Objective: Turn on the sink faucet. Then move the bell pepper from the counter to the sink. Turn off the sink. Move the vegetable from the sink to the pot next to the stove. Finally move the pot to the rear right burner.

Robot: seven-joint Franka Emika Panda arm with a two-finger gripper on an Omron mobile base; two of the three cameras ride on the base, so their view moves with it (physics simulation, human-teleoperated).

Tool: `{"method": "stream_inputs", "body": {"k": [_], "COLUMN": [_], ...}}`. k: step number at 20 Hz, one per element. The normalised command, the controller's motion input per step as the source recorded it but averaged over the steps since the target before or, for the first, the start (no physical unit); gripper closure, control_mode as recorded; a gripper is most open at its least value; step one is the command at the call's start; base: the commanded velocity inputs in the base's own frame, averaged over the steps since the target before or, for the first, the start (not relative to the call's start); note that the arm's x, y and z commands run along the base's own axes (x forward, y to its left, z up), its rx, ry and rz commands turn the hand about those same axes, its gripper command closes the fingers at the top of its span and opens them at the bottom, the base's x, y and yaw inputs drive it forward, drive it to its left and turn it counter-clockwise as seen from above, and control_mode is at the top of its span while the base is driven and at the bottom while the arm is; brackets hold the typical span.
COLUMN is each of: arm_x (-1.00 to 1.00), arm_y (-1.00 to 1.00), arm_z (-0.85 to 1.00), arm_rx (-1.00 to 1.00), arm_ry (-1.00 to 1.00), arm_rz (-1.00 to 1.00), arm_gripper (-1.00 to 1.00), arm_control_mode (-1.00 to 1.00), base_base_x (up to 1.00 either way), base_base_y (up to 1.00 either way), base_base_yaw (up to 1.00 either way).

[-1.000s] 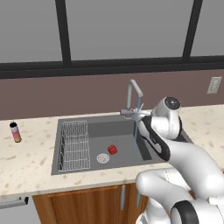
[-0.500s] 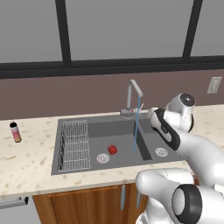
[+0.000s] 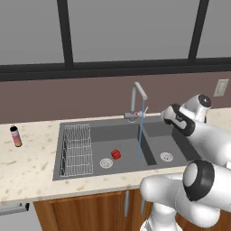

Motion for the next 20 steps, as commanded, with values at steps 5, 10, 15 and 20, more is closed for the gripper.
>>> {"method": "stream_inputs", "body": {"k": [5,10,15,20], "arm_x": [0.28,0.31,0.32,0.46], "arm_y": [-0.16,-0.10,-0.12,-0.02], "arm_z": [-0.12,0.00,-0.02,-0.10], "arm_rx": [0.00,0.00,0.00,0.00], "arm_ry": [-0.03,-0.16,-0.20,-0.15], "arm_rz": [0.17,0.29,0.32,0.34], "arm_gripper": [-1.00,-1.00,-1.00,-1.00], "arm_control_mode": [-1.00,-1.00,-1.00,-1.00], "base_base_x": [0.00,0.00,0.00,0.00], "base_base_y": [0.00,0.00,0.00,0.00], "base_base_yaw": [0.00,0.00,0.00,0.00]}}
